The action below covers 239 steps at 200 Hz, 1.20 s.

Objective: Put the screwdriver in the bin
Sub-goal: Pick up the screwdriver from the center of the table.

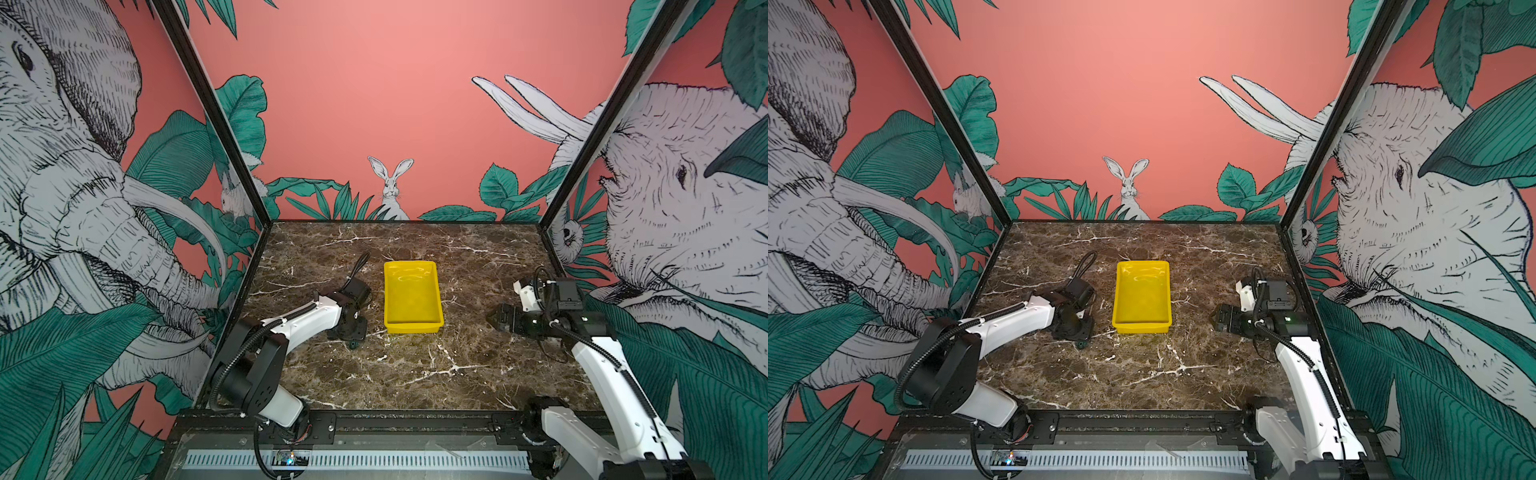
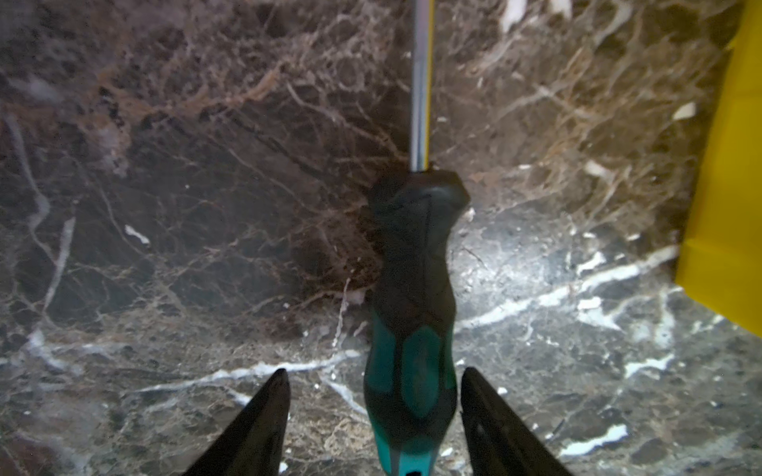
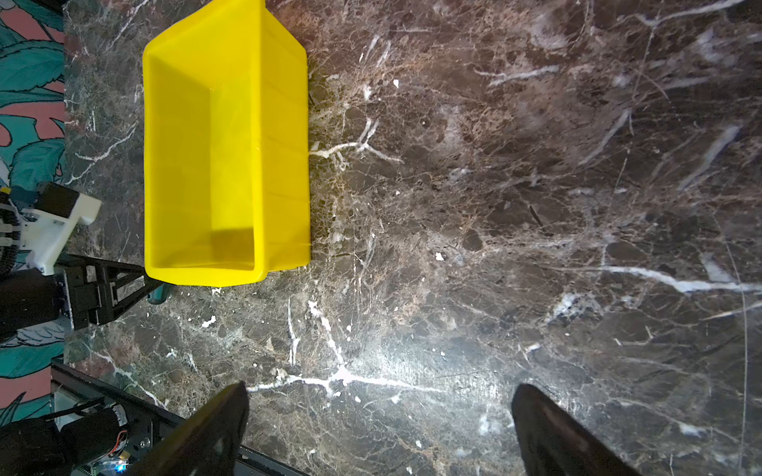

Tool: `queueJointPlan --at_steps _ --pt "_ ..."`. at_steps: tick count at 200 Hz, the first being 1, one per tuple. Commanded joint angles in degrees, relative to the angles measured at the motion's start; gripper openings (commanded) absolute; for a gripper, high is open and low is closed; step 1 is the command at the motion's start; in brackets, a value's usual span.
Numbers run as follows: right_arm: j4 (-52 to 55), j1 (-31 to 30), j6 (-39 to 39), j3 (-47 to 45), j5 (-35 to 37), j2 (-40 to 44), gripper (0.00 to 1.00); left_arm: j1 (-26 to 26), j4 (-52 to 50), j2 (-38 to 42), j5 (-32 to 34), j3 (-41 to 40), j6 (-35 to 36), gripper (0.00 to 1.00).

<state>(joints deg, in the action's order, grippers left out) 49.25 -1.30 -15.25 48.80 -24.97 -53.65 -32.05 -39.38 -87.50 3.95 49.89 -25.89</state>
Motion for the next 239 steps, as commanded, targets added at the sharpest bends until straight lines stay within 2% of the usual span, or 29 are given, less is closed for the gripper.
queueJointPlan --at_steps 1,52,89,135,210,232,239 --pt "1.2 -0.2 1.0 1.1 -1.8 -0.5 0.99 -0.3 -1.4 -0.8 0.7 2.3 -0.3 0.64" --pt "0.7 -0.4 0.4 1.3 -1.9 -0.7 0.99 -0.3 -2.4 -2.3 2.4 4.4 0.9 0.56" --pt "0.4 -0.6 0.1 1.5 -2.4 -0.9 0.99 -0.3 -3.1 -3.0 2.4 4.9 0.9 0.55" --pt "0.2 -0.7 0.6 2.2 -2.2 -1.8 0.99 -0.3 -2.8 -2.4 2.4 3.8 0.0 0.44" --pt "1.1 -2.0 2.0 3.5 -1.6 -3.7 0.99 -0.3 -3.3 -4.5 2.5 5.5 1.7 0.45" --pt "1.2 -2.2 2.4 3.7 -1.1 -4.0 0.99 -0.3 -2.6 -4.6 2.1 5.1 1.8 0.42" --pt "1.4 -2.3 2.6 3.8 -1.0 -4.1 0.99 -0.3 -2.5 -4.6 1.9 5.2 1.9 0.38"
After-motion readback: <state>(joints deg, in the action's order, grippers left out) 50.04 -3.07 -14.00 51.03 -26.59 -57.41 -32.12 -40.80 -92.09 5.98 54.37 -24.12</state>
